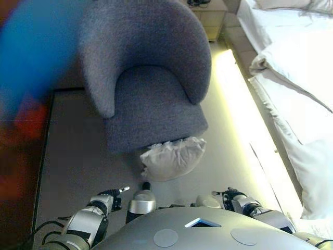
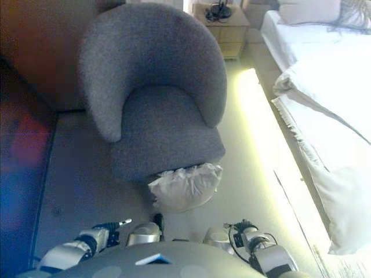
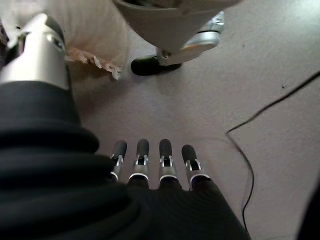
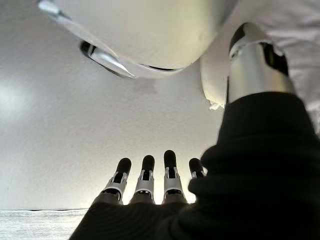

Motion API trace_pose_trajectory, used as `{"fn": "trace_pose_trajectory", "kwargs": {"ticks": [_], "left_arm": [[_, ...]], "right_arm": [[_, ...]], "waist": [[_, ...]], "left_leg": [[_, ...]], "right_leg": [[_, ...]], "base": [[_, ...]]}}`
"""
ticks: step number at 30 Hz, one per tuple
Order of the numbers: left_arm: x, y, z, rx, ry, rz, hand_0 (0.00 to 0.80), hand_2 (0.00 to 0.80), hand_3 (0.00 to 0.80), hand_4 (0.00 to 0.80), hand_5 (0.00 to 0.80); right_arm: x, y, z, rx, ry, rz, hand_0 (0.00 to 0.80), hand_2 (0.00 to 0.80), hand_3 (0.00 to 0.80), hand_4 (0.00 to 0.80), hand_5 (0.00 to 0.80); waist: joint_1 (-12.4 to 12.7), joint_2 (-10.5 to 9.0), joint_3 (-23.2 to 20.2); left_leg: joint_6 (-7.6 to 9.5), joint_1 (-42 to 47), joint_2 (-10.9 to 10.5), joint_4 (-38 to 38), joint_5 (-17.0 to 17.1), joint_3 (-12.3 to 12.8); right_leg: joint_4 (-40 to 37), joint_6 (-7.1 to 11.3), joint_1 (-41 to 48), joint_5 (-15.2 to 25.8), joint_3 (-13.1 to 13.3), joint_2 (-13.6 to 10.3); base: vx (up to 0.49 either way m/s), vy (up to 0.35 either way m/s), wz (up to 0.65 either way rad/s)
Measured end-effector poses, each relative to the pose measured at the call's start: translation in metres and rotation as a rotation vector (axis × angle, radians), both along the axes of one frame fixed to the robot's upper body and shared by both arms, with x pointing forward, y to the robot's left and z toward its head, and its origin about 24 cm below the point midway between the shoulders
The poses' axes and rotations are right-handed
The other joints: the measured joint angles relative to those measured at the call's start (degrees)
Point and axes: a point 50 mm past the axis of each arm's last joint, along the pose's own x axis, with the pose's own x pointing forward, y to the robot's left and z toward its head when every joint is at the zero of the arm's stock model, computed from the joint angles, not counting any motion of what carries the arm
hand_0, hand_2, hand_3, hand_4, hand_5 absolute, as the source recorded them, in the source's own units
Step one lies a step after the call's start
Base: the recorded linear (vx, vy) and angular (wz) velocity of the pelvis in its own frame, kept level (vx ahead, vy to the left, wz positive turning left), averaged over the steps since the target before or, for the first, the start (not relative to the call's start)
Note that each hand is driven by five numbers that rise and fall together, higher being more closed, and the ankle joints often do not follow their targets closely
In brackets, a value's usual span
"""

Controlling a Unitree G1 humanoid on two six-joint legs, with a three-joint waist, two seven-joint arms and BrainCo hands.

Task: Pick up the cushion and take it to the sofa

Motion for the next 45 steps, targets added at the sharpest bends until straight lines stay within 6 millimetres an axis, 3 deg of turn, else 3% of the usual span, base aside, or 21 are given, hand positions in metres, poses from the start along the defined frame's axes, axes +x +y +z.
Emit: {"fn": "trace_pose_trajectory", "kwargs": {"ticks": [2, 4, 5, 9, 13, 15, 17, 19, 22, 23, 25, 27, 29, 31, 34, 36, 38, 41, 45], "left_arm": [[-0.007, 0.0, -0.001, 0.003, 0.029, 0.01, 0.0, 0.0, 0.0, 0.0, 0.0], [-0.018, 0.006, -0.001, 0.019, 0.06, 0.023, 0.0, 0.0, 0.0, 0.0, 0.0], [-0.023, 0.008, -0.001, 0.027, 0.071, 0.027, 0.0, 0.0, 0.0, 0.0, 0.0], [-0.028, -0.01, -0.006, -0.015, 0.086, 0.033, 0.0, 0.0, 0.0, 0.0, 0.0], [-0.035, -0.009, -0.007, 0.002, 0.082, 0.036, 0.0, 0.0, 0.0, 0.0, 0.0], [-0.026, -0.008, -0.006, 0.02, 0.035, 0.033, 0.0, 0.0, 0.0, 0.0, 0.0], [-0.011, -0.01, -0.005, 0.038, -0.035, 0.043, 0.0, 0.0, 0.0, 0.0, 0.0], [-0.001, -0.012, -0.004, 0.044, -0.096, 0.033, 0.0, 0.0, 0.0, 0.0, 0.0], [0.011, -0.013, -0.002, 0.064, -0.16, 0.016, 0.0, 0.0, 0.0, 0.0, 0.0], [0.017, -0.015, -0.001, 0.066, -0.178, 0.004, 0.0, 0.0, 0.0, 0.0, 0.0], [0.034, -0.019, 0.003, 0.059, -0.233, -0.008, 0.0, 0.0, 0.0, 0.0, 0.0], [0.046, -0.024, 0.005, 0.044, -0.272, -0.015, 0.0, 0.0, 0.0, 0.0, 0.0], [0.057, -0.028, 0.008, 0.044, -0.319, -0.04, 0.0, 0.0, 0.0, 0.0, 0.0], [0.086, -0.022, 0.021, 0.08, -0.423, -0.076, 0.0, 0.0, 0.0, 0.0, 0.0], [0.131, -0.002, 0.05, 0.169, -0.59, -0.11, 0.0, 0.0, 0.0, 0.0, 0.0], [0.158, -0.003, 0.069, 0.199, -0.7, -0.127, 0.0, 0.0, 0.0, 0.0, 0.0], [0.187, -0.016, 0.091, 0.186, -0.854, -0.128, 0.0, 0.0, 0.0, 0.0, 0.0], [0.219, -0.03, 0.12, 0.177, -0.99, -0.145, 0.0, 0.0, 0.0, 0.0, 0.0], [0.235, -0.005, 0.145, 0.171, -1.065, -0.141, 0.0, 0.0, 0.0, 0.0, 0.0]], "right_arm": [[0.002, 0.001, 0.0, 0.007, -0.019, -0.007, 0.0, 0.0, 0.0, 0.0, 0.0], [-0.001, 0.003, -0.001, 0.021, -0.019, -0.035, 0.0, 0.0, 0.0, 0.0, 0.0], [-0.005, 0.004, -0.001, 0.02, -0.017, -0.041, 0.0, 0.0, 0.0, 0.0, 0.0], [-0.02, -0.017, 0.0, -0.032, 0.008, -0.066, 0.0, 0.0, 0.0, 0.0, 0.0], [-0.028, -0.024, 0.001, -0.05, 0.031, -0.062, 0.0, 0.0, 0.0, 0.0, 0.0], [-0.028, -0.023, 0.001, -0.056, 0.041, -0.028, 0.0, 0.0, 0.0, 0.0, 0.0], [-0.027, -0.022, 0.001, -0.06, 0.048, 0.0, 0.0, 0.0, 0.0, 0.0, 0.0], [-0.023, -0.023, 0.001, -0.065, 0.049, 0.021, 0.0, 0.0, 0.0, 0.0, 0.0], [0.002, -0.027, 0.007, -0.079, -0.018, 0.036, 0.0, 0.0, 0.0, 0.0, 0.0], [0.014, -0.027, 0.01, -0.077, -0.064, 0.039, 0.0, 0.0, 0.0, 0.0, 0.0], [0.022, -0.026, 0.012, -0.081, -0.109, 0.027, 0.0, 0.0, 0.0, 0.0, 0.0], [0.033, -0.028, 0.016, -0.098, -0.154, 0.019, 0.0, 0.0, 0.0, 0.0, 0.0], [0.05, -0.032, 0.023, -0.129, -0.234, 0.012, 0.0, 0.0, 0.0, 0.0, 0.0], [0.071, -0.025, 0.029, -0.149, -0.33, 0.003, 0.0, 0.0, 0.0, 0.0, 0.0], [0.137, -0.004, 0.06, -0.148, -0.571, -0.027, 0.0, 0.0, 0.0, 0.0, 0.0], [0.175, 0.003, 0.087, -0.165, -0.711, -0.04, 0.0, 0.0, 0.0, 0.0, 0.0], [0.207, 0.003, 0.118, -0.203, -0.852, -0.056, 0.0, 0.0, 0.0, 0.0, 0.0], [0.222, -0.004, 0.137, -0.255, -0.918, -0.072, 0.0, 0.0, 0.0, 0.0, 0.0], [0.23, -0.043, 0.162, -0.361, -0.949, -0.099, 0.0, 0.0, 0.0, 0.0, 0.0]], "waist": [[-0.4, -0.22, -0.1], [-1.4, -2.23, -0.1], [-1.5, -3.17, -0.3], [-1.8, -0.46, -0.7], [-3.1, 0.46, -0.6], [-3.2, 0.21, -0.2], [-3.1, 0.17, 1.2], [-2.8, 0.5, 1.7], [-2.8, 1.7, 3.2], [-2.9, 2.34, 3.6], [-3.0, 2.2, 4.7], [-2.9, 2.9, 5.7], [-3.6, 2.99, 7.6], [-2.7, 1.17, 9.9], [-2.7, -1.51, 14.4], [-2.7, -1.43, 16.6], [-3.0, 0.19, 19.2], [-3.1, 1.56, 22.0], [-4.6, 3.09, 23.6]], "left_leg": [[-0.67, -0.1, 0.3, 0.0, -0.2, -0.1], [-2.69, -0.1, -0.3, -0.3, 0.0, -0.5], [-3.89, 0.2, -0.2, -0.4, 0.1, -1.3], [-5.68, -1.1, 3.2, 1.1, 0.0, -4.2], [-6.87, -1.2, 4.1, 2.2, -0.9, -5.8], [-7.2, -3.3, 4.2, 3.7, -1.3, -6.8], [-7.13, -5.9, 4.1, 5.0, -1.2, -9.3], [-6.75, -7.2, 4.3, 5.5, -0.9, -9.9], [-6.61, -9.7, 4.8, 5.6, -0.3, -9.5], [-6.36, -11.4, 5.3, 5.5, -0.1, -8.3], [-5.72, -13.9, 6.7, 5.4, -0.3, -3.1], [-5.35, -15.1, 7.4, 6.7, -0.2, -1.6], [-7.75, -16.0, 6.6, 8.0, 1.4, -2.1], [-6.96, -18.5, 5.1, 9.4, 1.6, -2.7], [-6.25, -23.2, 4.6, 11.9, 1.9, -3.7], [-6.15, -25.7, 4.6, 13.5, 2.0, -3.8], [-5.52, -28.4, 4.7, 14.0, 2.3, -3.6], [-5.06, -31.0, 3.7, 14.6, 2.9, -3.3], [-4.1, -35.6, 2.3, 14.6, 4.0, -2.9]], "right_leg": [[-7.6, 0.01, -0.7, 4.6, -0.6, -0.8], [-12.9, -0.65, -0.5, 11.7, -0.6, -2.0], [-13.9, 0.05, -0.2, 10.7, -0.3, -2.2], [-15.1, -1.82, 1.6, 8.9, -0.3, 2.0], [-13.9, -2.11, 2.3, 7.3, -0.2, 2.7], [-13.0, -2.36, 1.4, 6.8, 0.0, 2.8], [-12.0, -2.36, 0.7, 6.4, 1.5, 3.2], [-12.0, -2.38, 0.6, 5.9, 1.4, 3.3], [-12.3, -2.52, -0.9, 6.1, 0.5, 3.5], [-12.4, -2.66, -1.8, 6.3, -0.8, 3.3], [-13.1, -2.63, -3.4, 6.9, -5.0, 1.9], [-12.7, -1.78, -4.3, 7.5, -8.2, 0.2], [-9.7, -0.46, -5.3, 6.3, -7.3, -1.4], [-6.6, -0.96, -8.7, 5.8, -4.0, -3.5], [-5.5, -0.37, -12.3, 5.6, -1.6, -3.9], [-5.6, 1.98, -14.3, 5.8, -1.3, -4.0], [-4.3, 1.97, -17.6, 6.1, -0.5, -4.0], [-2.2, 2.2, -21.4, 6.4, 0.6, -5.1], [-1.0, 2.95, -27.2, 7.2, 1.9, -6.3]], "base": [[0.085, -0.115, -0.08], [0.141, -0.135, 0.11], [0.191, -0.149, 0.26], [0.231, -0.185, 0.29], [0.097, -0.231, 0.2], [0.038, -0.196, 0.26], [0.039, -0.131, 0.57], [-0.08, -0.04, 0.49], [-0.214, 0.037, 0.23], [-0.233, 0.086, 0.55], [-0.159, 0.101, 0.75], [-0.013, 0.1, 0.6], [-0.008, 0.03, 0.62], [-0.073, -0.078, 0.36], [-0.122, -0.079, 0.14], [-0.103, 0.026, -0.06], [-0.073, 0.047, -0.11], [-0.128, 0.164, -0.05], [-0.079, -0.029, -0.03]]}}
